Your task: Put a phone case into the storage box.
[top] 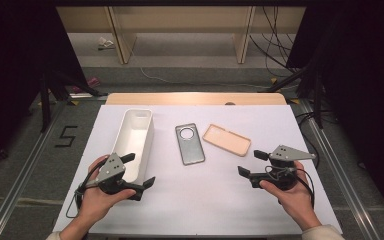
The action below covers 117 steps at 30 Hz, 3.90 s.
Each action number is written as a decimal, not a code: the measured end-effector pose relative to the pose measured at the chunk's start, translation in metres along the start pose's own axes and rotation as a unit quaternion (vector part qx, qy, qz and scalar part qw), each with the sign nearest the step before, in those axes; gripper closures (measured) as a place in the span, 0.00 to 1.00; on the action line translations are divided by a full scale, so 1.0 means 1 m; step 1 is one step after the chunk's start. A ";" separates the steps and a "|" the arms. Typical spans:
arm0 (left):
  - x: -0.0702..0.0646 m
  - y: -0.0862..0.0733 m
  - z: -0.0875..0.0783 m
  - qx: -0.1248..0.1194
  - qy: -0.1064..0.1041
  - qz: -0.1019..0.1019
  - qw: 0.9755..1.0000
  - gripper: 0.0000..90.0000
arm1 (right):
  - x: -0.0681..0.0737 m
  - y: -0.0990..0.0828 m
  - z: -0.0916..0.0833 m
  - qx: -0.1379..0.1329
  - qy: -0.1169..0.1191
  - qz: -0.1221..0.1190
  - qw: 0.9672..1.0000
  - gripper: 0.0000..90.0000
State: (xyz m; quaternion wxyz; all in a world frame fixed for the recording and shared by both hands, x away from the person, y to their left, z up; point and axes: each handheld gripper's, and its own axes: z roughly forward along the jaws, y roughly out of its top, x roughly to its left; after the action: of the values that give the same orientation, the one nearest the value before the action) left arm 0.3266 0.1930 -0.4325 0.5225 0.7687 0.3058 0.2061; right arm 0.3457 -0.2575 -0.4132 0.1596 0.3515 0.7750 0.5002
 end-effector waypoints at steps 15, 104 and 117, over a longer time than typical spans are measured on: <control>-0.002 0.000 0.002 0.003 -0.002 0.002 1.000 0.00 | 0.005 0.018 0.044 0.051 0.011 -0.034 0.998 0.88; -0.008 0.002 0.003 0.001 -0.021 0.007 1.000 0.00 | 0.077 0.058 0.236 0.356 0.020 -0.427 0.831 0.43; -0.009 0.001 0.003 0.002 -0.024 0.006 1.000 0.00 | 0.079 0.061 0.243 0.381 0.038 -0.434 0.815 0.58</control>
State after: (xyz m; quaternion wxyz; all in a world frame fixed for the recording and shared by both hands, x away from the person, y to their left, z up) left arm 0.3225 0.1847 -0.4322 0.5265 0.7765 0.2891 0.1905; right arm 0.4593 -0.0258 -0.4595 0.1837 -0.0081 0.9813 0.0568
